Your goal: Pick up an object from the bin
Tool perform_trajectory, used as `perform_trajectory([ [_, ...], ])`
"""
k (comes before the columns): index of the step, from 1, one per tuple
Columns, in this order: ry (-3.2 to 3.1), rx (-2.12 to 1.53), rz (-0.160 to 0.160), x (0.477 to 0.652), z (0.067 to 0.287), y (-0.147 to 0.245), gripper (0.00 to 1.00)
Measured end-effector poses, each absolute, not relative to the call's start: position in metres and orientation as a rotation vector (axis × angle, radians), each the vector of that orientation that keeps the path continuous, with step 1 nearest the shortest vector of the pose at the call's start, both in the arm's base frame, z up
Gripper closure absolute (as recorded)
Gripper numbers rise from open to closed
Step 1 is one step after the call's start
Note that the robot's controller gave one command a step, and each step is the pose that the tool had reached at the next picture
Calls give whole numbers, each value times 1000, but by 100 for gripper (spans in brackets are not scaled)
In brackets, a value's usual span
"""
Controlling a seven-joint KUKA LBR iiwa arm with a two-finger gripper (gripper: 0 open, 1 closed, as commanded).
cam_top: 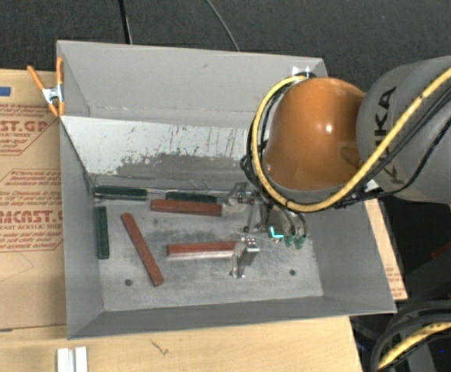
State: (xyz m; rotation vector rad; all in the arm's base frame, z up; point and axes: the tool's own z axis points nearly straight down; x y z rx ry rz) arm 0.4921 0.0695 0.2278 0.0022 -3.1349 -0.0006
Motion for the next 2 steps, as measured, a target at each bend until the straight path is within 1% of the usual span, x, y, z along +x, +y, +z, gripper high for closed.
perform_trajectory([
  [1, -3142, 0, -2, 494, 231, 69, 0],
  [2, -3148, 34, -2, 510, 161, 66, 0],
])
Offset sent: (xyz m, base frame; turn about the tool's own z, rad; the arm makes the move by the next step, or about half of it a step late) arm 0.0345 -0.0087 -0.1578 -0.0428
